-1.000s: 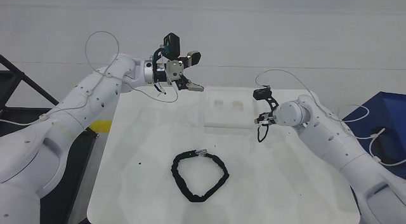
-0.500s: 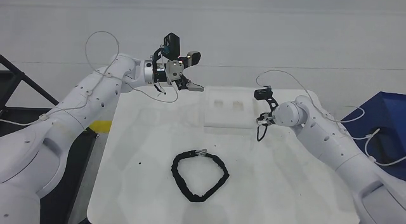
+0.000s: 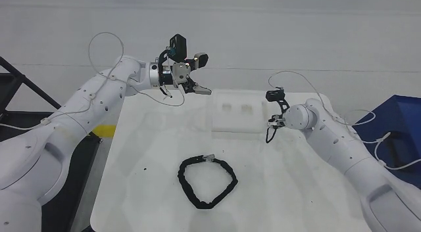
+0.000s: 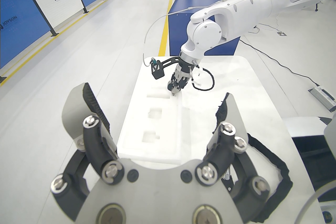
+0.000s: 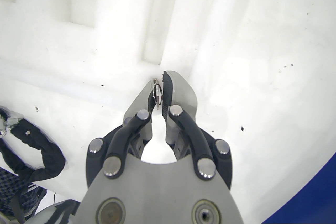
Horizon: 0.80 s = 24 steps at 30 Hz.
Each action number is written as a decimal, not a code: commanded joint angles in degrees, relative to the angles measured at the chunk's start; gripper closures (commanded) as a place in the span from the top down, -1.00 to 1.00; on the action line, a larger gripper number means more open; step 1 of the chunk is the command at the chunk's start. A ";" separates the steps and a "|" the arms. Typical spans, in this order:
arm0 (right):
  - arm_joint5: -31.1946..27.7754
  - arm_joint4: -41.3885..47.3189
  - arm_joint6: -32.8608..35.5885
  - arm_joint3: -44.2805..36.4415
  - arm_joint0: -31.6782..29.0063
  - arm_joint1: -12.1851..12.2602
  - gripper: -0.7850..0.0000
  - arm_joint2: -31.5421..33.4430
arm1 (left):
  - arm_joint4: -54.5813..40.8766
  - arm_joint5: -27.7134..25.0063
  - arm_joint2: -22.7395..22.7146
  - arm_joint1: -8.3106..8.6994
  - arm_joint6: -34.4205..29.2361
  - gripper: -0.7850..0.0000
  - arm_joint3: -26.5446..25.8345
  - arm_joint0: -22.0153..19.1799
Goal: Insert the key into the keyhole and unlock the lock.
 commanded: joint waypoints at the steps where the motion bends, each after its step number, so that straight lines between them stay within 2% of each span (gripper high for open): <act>1: -0.15 -0.25 0.04 0.27 0.05 -0.19 -1.00 0.04 | 0.00 0.00 0.00 0.00 0.00 1.00 0.00 0.00; 8: -1.34 -2.82 0.59 -1.87 0.96 -0.09 -1.00 1.30 | 0.00 0.00 0.00 0.00 0.00 1.00 0.00 0.00; 18: -1.82 -8.53 1.82 -11.65 -1.14 2.50 -1.00 5.95 | 0.00 0.00 0.00 0.00 0.00 1.00 0.00 0.00; 24: -7.76 -1.67 0.50 -19.66 -6.65 4.70 -1.00 12.86 | 0.00 0.00 0.00 0.00 0.00 1.00 0.00 0.00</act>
